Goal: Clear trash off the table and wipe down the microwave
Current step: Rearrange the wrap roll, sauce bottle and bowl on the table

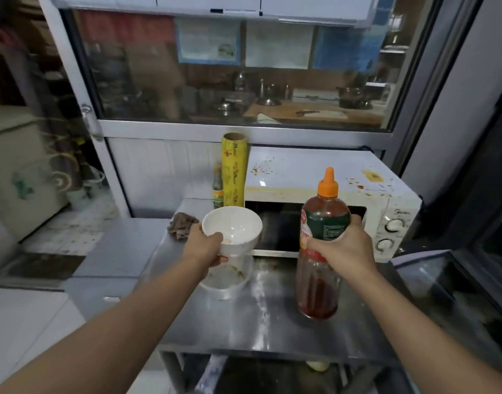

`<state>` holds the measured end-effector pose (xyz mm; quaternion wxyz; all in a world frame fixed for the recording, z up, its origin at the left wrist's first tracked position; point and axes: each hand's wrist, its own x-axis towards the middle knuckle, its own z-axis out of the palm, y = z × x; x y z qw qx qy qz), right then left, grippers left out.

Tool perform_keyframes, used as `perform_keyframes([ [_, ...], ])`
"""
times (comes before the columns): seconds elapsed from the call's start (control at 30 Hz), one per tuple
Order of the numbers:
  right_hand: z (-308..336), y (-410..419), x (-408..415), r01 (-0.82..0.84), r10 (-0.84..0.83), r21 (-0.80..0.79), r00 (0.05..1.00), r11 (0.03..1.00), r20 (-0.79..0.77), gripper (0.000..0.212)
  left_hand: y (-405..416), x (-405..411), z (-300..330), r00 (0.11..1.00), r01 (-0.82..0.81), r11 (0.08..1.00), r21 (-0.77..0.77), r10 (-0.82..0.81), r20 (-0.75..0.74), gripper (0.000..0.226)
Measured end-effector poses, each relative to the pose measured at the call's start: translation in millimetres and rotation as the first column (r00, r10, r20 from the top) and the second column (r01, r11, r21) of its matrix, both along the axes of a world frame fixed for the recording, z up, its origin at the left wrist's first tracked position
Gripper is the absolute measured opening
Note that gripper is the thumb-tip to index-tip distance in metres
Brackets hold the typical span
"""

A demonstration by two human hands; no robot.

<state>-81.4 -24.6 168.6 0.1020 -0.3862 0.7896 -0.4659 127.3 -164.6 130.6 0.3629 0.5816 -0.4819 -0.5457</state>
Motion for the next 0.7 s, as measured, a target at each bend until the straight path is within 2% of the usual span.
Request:
perform_keyframes([
  [0.3,-34.1,-38.9,32.9,0.034,-0.034,0.016,0.999,0.999,0.03,0.074,-44.7,29.7,-64.4,0.997,0.034,0.994,0.103,-0.04,0.06,0.047],
  [0.6,-65.9,-59.3,60.4,0.184,-0.186,0.022,0.979,0.983,0.085,0.078,-87.7,30.5,-119.4,0.924,0.244,0.962,0.118,-0.268,0.273,0.043],
  [0.7,-69.0,-60.0,66.6,0.219,-0.219,0.014,0.97,0.976,0.108,0.075,-94.4,27.0,-125.9,0.879,0.304,0.947,0.1,-0.32,0.355,0.034],
])
